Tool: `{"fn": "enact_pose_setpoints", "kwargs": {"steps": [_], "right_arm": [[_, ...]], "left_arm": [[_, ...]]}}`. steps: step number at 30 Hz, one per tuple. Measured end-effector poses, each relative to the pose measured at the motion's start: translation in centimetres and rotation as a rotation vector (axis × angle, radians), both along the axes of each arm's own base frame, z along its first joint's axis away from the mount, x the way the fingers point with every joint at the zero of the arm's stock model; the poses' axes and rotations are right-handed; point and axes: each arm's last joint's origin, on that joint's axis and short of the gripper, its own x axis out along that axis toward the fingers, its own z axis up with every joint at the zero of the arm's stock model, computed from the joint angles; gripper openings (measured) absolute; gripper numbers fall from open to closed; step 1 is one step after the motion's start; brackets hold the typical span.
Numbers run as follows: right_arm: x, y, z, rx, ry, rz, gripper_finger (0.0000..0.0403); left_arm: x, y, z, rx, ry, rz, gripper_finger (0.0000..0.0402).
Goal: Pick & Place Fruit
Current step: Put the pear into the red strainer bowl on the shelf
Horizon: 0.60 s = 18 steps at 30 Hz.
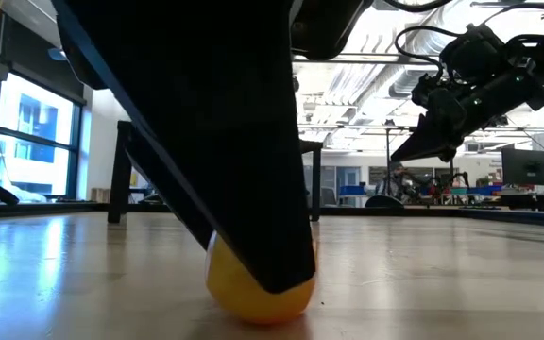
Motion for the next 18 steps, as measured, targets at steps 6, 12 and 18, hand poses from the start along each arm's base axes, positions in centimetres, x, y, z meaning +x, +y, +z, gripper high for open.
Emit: {"fn": "enact_pose_setpoints", "kwargs": {"steps": [6, 12, 18], "right_arm": [[0.0, 0.0, 0.0, 0.0, 0.0, 0.0, 0.0002], [0.0, 0.0, 0.0, 0.0, 0.0, 0.0, 0.0002], [0.0, 0.0, 0.0, 0.0, 0.0, 0.0, 0.0002]], "left_arm": [[-0.01, -0.01, 0.0, -0.005, 0.003, 0.001, 0.0225], [-0.01, -0.01, 0.0, -0.005, 0.003, 0.001, 0.0184], [0.0, -0.02, 0.0, -0.006, 0.002, 0.001, 0.0154]]}}
